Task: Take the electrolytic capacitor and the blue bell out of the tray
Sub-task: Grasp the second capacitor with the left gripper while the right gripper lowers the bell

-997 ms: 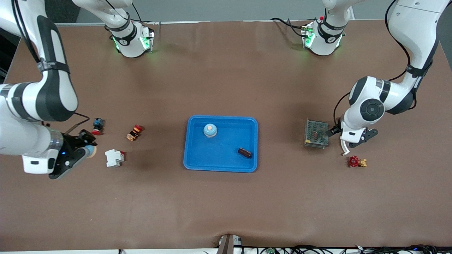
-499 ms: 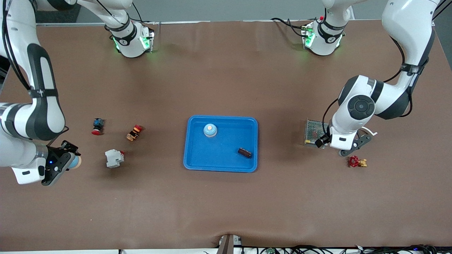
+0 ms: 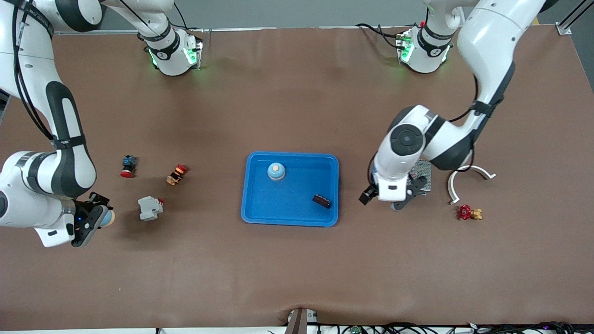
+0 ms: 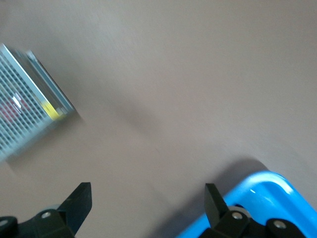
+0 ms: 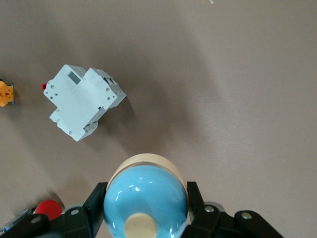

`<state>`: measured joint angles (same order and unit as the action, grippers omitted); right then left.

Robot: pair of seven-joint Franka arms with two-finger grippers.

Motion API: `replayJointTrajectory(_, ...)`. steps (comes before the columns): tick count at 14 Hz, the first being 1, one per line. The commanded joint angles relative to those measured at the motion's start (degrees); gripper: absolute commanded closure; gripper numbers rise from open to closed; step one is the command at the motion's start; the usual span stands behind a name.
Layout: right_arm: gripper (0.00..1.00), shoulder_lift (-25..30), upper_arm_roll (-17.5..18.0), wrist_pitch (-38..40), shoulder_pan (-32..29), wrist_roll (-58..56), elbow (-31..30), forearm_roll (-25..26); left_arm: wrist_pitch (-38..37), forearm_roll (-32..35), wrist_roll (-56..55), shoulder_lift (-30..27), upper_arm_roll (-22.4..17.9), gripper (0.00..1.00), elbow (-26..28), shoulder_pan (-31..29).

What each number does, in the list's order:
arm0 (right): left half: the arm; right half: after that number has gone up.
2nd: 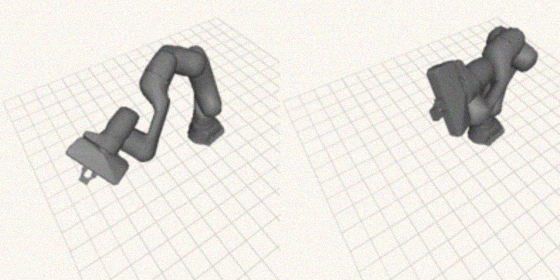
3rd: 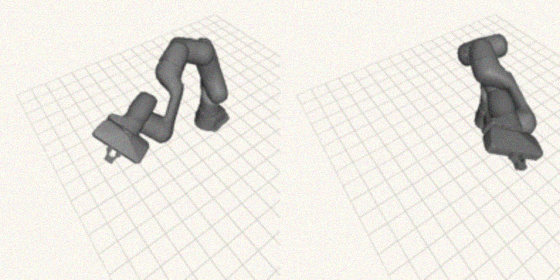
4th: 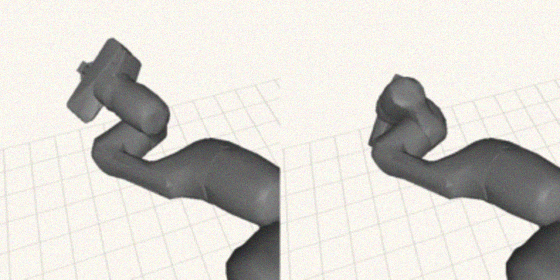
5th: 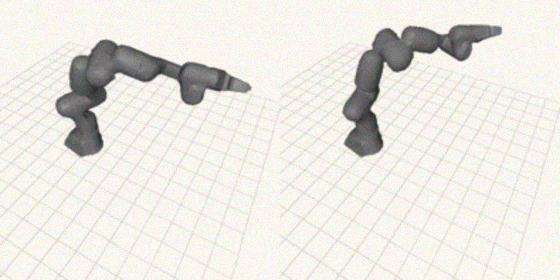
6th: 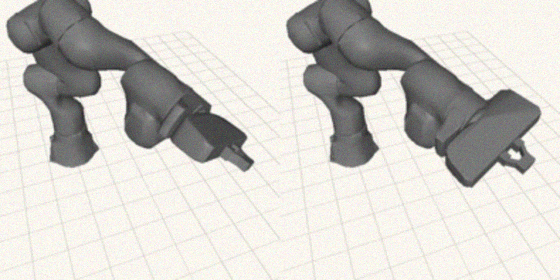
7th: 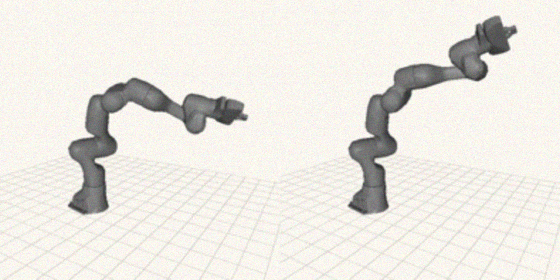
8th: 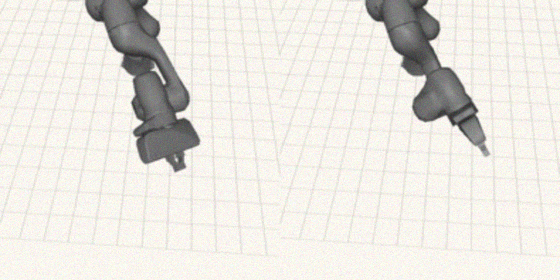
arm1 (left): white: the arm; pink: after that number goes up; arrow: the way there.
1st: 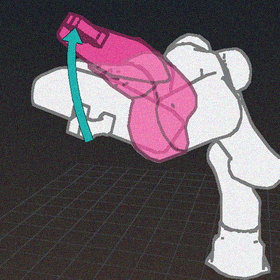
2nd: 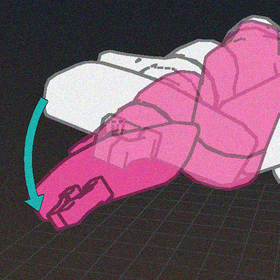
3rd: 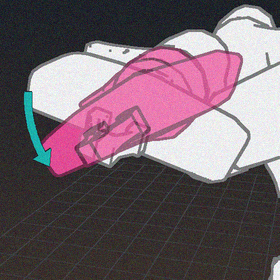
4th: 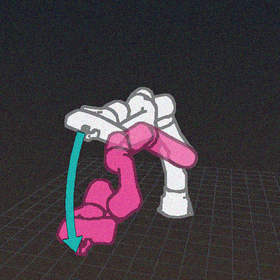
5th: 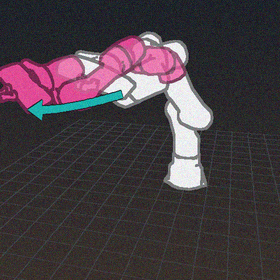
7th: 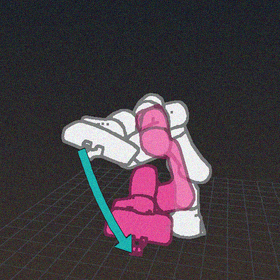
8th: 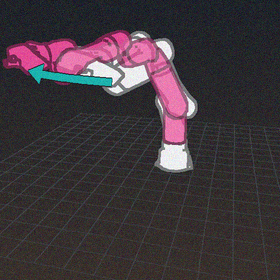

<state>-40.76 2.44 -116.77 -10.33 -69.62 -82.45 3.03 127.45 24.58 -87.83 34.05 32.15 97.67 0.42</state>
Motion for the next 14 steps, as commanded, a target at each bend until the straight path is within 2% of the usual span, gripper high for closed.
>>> replayJointTrajectory(1,0.63,-1.5,1.1,-1.0,-1.2,-1.4,0.2,0.1,-1.4,-0.1,-7.1,3.1,0.1,0.00,-5.0,2.8)
replayJointTrajectory(3,0.63,-2.3,1.1,-2.4,-1.3,-2.4,-0.8,0.1,-1.4,-0.1,-11.8,5.8,0.0,0.00,-7.9,5.4)
replayJointTrajectory(4,0.63,-2.3,1.1,-3.6,-1.4,-2.4,-1.7,0.1,-1.4,-0.1,-13.8,6.6,0.0,0.05,-8.7,6.8)
replayJointTrajectory(6,0.63,-2.3,1.1,-5.3,-1.4,-2.5,-2.9,0.1,-0.6,0.1,-17.3,7.6,-0.2,0.07,-9.3,8.8)
replayJointTrajectory(10,0.62,-3.6,1.1,-6.9,-1.8,-3.6,-3.0,0.1,0.6,0.4,-22.9,12.4,-1.2,0.10,-13.7,12.7)
replayJointTrajectory(14,0.62,-4.6,1.2,-8.0,-2.0,-4.5,-3.0,0.0,3.1,-0.1,-26.5,16.2,-11.4,0.13,-18.5,21.6)
